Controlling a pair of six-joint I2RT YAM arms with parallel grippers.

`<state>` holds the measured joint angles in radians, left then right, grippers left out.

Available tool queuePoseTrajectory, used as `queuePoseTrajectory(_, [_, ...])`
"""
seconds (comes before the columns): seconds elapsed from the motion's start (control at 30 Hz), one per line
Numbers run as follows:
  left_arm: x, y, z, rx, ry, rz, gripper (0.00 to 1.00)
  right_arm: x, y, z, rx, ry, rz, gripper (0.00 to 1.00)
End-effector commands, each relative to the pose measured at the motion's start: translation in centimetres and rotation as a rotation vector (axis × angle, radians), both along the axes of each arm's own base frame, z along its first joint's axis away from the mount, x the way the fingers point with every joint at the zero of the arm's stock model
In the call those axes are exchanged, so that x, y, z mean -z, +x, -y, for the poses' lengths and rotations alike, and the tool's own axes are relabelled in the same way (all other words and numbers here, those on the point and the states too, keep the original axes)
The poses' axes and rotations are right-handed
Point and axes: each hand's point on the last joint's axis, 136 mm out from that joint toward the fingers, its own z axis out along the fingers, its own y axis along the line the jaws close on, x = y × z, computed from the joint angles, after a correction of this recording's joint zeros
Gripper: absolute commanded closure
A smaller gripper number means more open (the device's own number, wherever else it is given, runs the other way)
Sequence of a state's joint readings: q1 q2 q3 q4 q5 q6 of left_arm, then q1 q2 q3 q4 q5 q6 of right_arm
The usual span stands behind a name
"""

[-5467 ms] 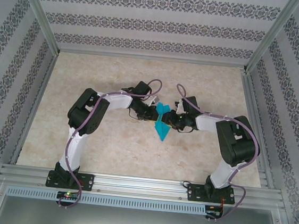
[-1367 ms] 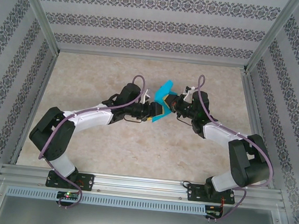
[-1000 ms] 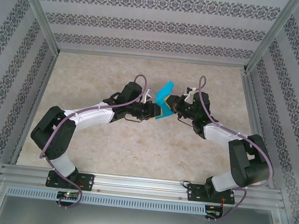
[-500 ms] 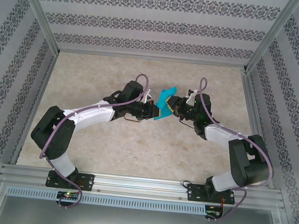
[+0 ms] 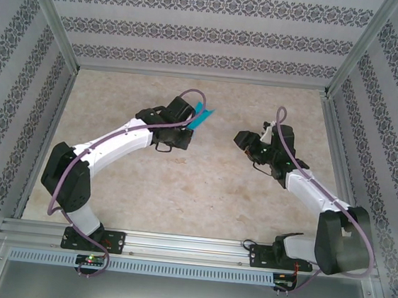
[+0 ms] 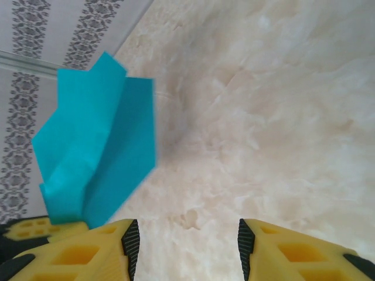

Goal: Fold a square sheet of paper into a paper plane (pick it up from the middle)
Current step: Turn over the paper at the center of the table.

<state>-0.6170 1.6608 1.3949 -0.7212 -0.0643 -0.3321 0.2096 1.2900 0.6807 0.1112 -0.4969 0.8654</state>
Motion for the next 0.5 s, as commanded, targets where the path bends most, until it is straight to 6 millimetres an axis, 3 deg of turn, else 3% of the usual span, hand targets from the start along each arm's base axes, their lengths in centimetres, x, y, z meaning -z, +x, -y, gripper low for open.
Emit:
queuePoseTrajectory(0.0, [-2.3, 0.2, -7.0, -0.021, 0.467, 0.112, 0.92, 0.4, -0.5, 1.4, 0.000, -0.102, -0.004, 0.49])
queuePoseTrajectory(0.17, [-2.6, 0.3, -6.6, 0.026, 0.633, 0.173, 0.90, 0.3, -0.4, 1.5, -0.014, -0.095, -0.001, 0.48])
queuePoseTrajectory(0.27, [-0.7, -0.1, -4.9, 0.101, 0.754, 0.163, 0.89, 0.1, -0.2, 1.2, -0.029, -0.074, 0.001, 0.47])
queuePoseTrajectory(0.47, [2.7, -1.0, -1.0, 0.215, 0.792, 0.172, 0.88, -0.2, 0.0, 1.3, -0.054, 0.026, 0.007, 0.45])
